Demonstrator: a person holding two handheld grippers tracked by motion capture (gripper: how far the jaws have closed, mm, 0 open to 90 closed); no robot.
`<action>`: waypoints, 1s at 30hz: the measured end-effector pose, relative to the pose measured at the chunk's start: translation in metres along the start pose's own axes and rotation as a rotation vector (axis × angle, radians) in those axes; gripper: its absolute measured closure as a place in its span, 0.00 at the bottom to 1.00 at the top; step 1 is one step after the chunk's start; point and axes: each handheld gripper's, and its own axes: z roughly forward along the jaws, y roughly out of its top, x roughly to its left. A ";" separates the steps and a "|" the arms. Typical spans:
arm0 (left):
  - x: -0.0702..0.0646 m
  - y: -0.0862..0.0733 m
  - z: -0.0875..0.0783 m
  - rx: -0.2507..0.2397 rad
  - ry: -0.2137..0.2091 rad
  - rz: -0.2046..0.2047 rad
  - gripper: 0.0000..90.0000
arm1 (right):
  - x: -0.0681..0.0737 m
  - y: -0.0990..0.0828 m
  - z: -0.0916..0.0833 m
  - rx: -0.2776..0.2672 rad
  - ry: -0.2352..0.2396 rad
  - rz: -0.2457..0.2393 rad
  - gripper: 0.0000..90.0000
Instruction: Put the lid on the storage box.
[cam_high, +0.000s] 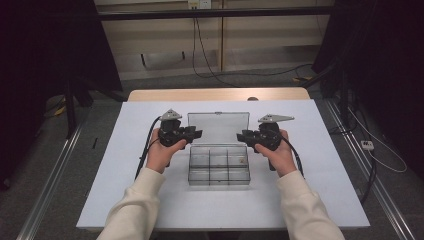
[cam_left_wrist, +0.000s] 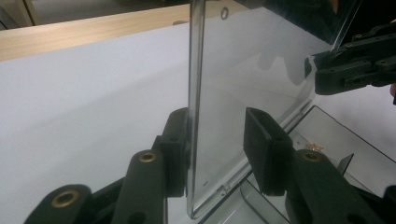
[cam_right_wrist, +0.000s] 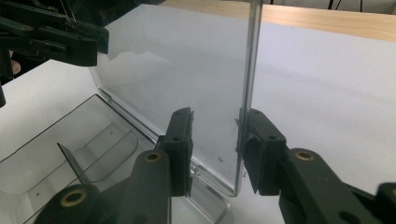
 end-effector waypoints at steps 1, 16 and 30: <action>0.000 0.000 0.000 0.003 0.001 0.002 0.69 | 0.000 0.000 0.000 -0.001 0.002 0.002 0.72; -0.004 -0.002 -0.008 -0.008 -0.013 0.012 0.68 | 0.004 0.000 -0.007 -0.009 0.003 -0.010 0.73; -0.007 -0.003 -0.013 -0.004 -0.016 0.017 0.68 | 0.005 -0.001 -0.012 -0.008 0.007 -0.016 0.75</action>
